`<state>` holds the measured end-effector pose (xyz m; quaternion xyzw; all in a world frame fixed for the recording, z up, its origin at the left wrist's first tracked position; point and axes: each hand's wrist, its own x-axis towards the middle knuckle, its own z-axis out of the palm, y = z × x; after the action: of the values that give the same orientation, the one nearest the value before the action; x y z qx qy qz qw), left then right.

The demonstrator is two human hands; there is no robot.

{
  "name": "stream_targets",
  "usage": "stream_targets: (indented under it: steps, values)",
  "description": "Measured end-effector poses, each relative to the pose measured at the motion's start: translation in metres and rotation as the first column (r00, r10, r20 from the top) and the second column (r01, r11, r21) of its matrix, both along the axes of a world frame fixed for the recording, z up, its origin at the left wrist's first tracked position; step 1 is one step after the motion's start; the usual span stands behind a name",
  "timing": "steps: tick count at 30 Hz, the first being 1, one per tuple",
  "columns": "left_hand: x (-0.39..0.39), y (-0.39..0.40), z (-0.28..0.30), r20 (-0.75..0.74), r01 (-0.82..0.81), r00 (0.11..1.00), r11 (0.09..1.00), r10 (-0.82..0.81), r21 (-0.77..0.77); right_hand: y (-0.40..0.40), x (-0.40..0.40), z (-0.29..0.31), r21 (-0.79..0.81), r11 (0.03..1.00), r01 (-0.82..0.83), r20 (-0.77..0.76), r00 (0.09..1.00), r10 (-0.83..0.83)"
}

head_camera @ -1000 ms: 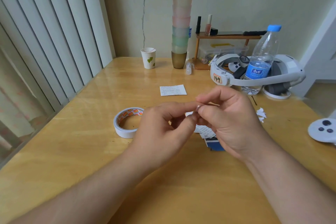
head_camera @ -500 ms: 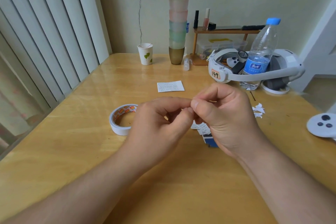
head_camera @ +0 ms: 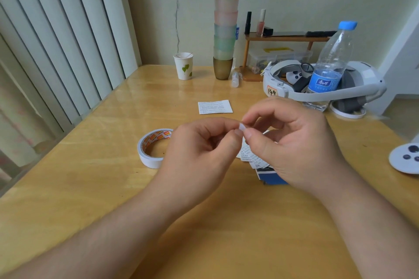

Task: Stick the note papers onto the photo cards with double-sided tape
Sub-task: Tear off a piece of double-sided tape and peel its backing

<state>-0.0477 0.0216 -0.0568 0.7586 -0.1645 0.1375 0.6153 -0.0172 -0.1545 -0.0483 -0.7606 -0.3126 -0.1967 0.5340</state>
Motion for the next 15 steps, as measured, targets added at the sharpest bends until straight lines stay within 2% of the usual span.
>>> stream_targets:
  steps: [3,10,15]
  values:
    - [0.0001,0.0009,0.0001,0.016,-0.031,0.999,0.999,0.030,0.042,0.0003,0.0009,-0.0003,-0.084,0.995,0.060,0.079,0.995,-0.053]
    - [0.0007,0.0021,-0.0003,0.134,-0.145,0.984,0.960,0.116,0.238,0.0002,0.0009,-0.0014,-0.162,0.974,0.158,0.187,0.974,-0.127]
    - [0.0017,0.0019,-0.0011,0.144,-0.164,0.981,0.947,0.128,0.276,0.0015,0.0021,-0.0032,-0.198,0.958,0.206,0.260,0.954,-0.151]
